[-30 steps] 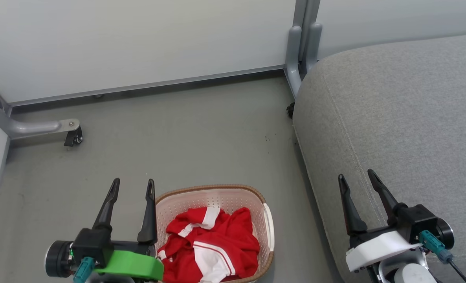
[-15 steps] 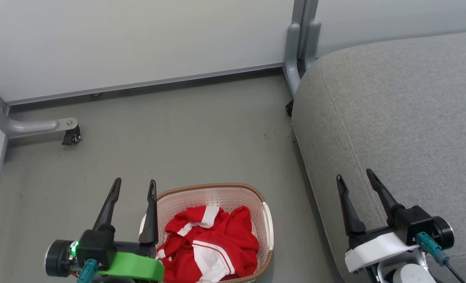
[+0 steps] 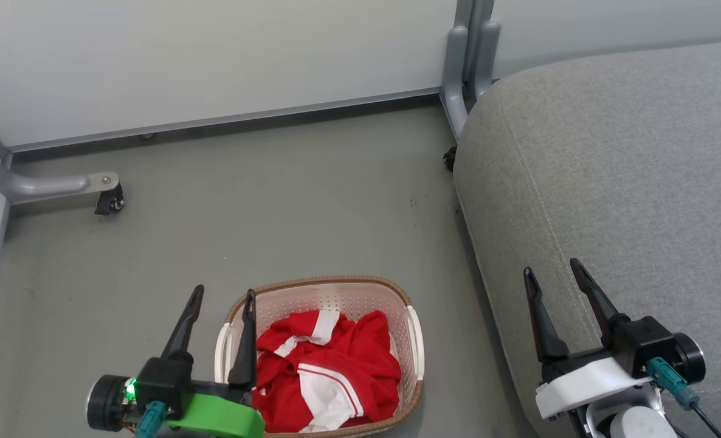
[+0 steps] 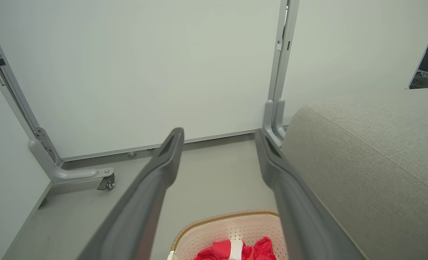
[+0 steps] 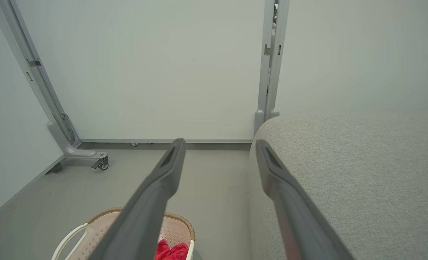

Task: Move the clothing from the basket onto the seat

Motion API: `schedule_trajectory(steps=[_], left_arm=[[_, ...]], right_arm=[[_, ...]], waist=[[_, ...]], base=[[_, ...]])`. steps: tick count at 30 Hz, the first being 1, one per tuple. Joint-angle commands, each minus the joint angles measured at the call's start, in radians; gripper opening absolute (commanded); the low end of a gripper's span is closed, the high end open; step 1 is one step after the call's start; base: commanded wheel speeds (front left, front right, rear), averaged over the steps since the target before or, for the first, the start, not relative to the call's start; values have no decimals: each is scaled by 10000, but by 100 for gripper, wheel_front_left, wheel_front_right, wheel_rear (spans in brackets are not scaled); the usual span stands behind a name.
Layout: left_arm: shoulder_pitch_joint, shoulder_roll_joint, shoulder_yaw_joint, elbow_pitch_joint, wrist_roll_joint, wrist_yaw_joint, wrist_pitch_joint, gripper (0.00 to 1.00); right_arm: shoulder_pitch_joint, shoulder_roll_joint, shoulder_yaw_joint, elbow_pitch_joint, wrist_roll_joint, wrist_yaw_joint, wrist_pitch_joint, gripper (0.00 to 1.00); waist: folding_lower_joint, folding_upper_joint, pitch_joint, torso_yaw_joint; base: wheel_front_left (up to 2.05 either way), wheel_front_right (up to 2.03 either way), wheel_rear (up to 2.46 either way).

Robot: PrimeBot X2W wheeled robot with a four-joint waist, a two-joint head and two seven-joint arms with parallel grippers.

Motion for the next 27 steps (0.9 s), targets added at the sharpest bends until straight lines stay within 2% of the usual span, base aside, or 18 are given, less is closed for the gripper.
schedule_trajectory(steps=[1,8,16,27], left_arm=[[-195,53,-111,125,77,-82,3,100],[-979,59,-667,1076,238,-263,6,100],[-2583,144,-1649,2979,872,-427,3,100],[-5642,598,-3114,5878,1528,-471,2,100]], right_arm=[[-108,-38,-26,-61,21,1,-35,100],[-514,-37,-189,-204,-71,1,-35,100],[-1334,-37,-371,-498,-195,1,-35,100],[-2841,-32,-420,-1493,-342,1,-34,100]], waist=[[-1,-1,227,15],[-1,-1,1212,-1],[-1,-1,2847,-215],[-1,-1,5495,-756]], base=[[0,0,0],[0,0,0],[0,0,0],[0,0,0]])
